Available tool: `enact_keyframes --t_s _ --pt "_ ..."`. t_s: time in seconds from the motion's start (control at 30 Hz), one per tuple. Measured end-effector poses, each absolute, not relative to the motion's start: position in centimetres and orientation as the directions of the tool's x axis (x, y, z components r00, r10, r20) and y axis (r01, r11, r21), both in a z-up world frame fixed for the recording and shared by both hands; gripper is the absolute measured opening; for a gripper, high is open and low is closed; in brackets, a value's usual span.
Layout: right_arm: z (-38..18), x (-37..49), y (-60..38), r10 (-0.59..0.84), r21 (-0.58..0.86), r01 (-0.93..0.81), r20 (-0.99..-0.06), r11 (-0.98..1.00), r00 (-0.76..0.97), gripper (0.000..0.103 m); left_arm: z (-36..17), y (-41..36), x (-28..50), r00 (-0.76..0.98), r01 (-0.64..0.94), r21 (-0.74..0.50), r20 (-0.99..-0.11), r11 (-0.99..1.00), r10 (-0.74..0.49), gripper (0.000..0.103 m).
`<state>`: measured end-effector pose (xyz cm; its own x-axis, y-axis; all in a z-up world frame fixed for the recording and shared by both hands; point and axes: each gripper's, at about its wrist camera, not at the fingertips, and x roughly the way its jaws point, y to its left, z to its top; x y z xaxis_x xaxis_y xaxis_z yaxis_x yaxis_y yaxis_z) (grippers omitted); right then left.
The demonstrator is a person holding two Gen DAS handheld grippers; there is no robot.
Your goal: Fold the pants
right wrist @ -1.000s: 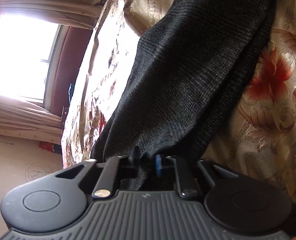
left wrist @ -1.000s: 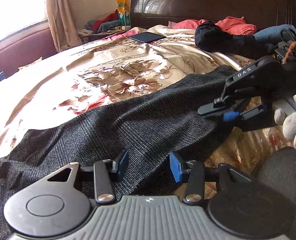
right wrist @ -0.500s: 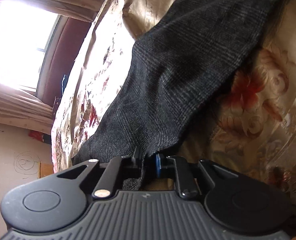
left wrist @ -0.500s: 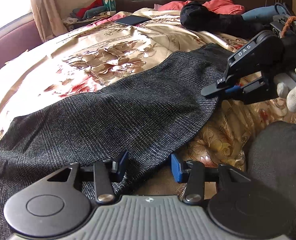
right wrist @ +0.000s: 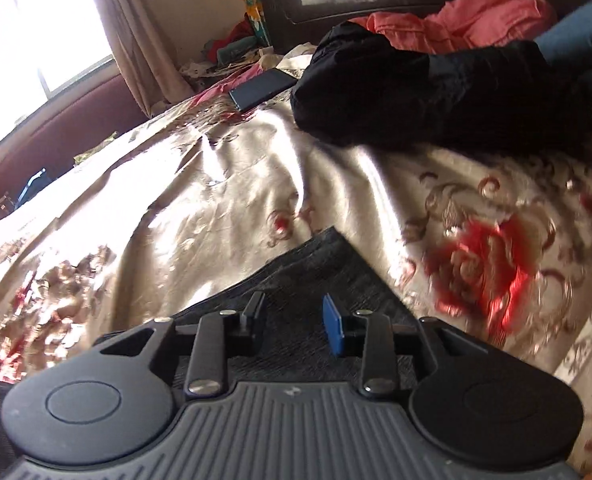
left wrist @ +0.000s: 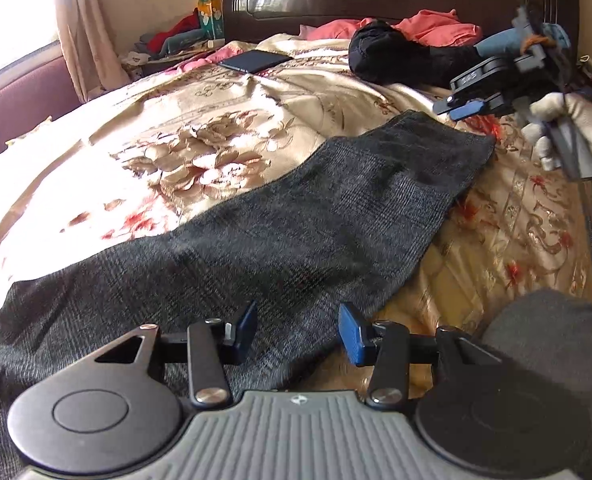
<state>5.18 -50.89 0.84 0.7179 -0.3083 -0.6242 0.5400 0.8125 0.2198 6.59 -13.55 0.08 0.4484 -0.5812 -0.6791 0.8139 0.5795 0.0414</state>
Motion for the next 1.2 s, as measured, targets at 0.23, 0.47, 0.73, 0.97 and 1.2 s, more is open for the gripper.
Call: enact_keyframes --t_s 0.23,0.47,0.73,0.97,1.2 --pt "-2.2 7.3 -53.7 -0.302 0.151 0.494 -0.628 0.856 0.717 0.040 0.3 -18.3 7.7 0.432 0.834 0.023 -0.647 0.551 -0.628 0.057" --pt "-2.3 8.4 -55.5 -0.291 0.161 0.492 -0.636 0.856 0.715 0.044 -0.9 -21.5 7.5 0.379 0.873 0.022 -0.660 0.487 -0.649 0.057" --pt "-1.2 8.1 -55.9 -0.267 0.111 0.444 -0.663 0.889 0.699 0.004 -1.6 -22.4 7.9 0.364 0.866 -0.011 -0.672 0.500 -0.645 0.057" --pt "-0.2 7.4 -56.3 -0.206 0.176 0.409 -0.651 0.895 0.731 0.010 -1.4 -23.1 7.9 0.364 0.869 -0.006 -0.670 0.495 -0.647 0.057" --pt "-0.4 7.2 -55.9 -0.178 0.122 0.342 -0.667 0.932 0.724 0.020 -1.3 -23.3 8.1 0.367 0.870 0.003 -0.672 0.493 -0.643 0.057"
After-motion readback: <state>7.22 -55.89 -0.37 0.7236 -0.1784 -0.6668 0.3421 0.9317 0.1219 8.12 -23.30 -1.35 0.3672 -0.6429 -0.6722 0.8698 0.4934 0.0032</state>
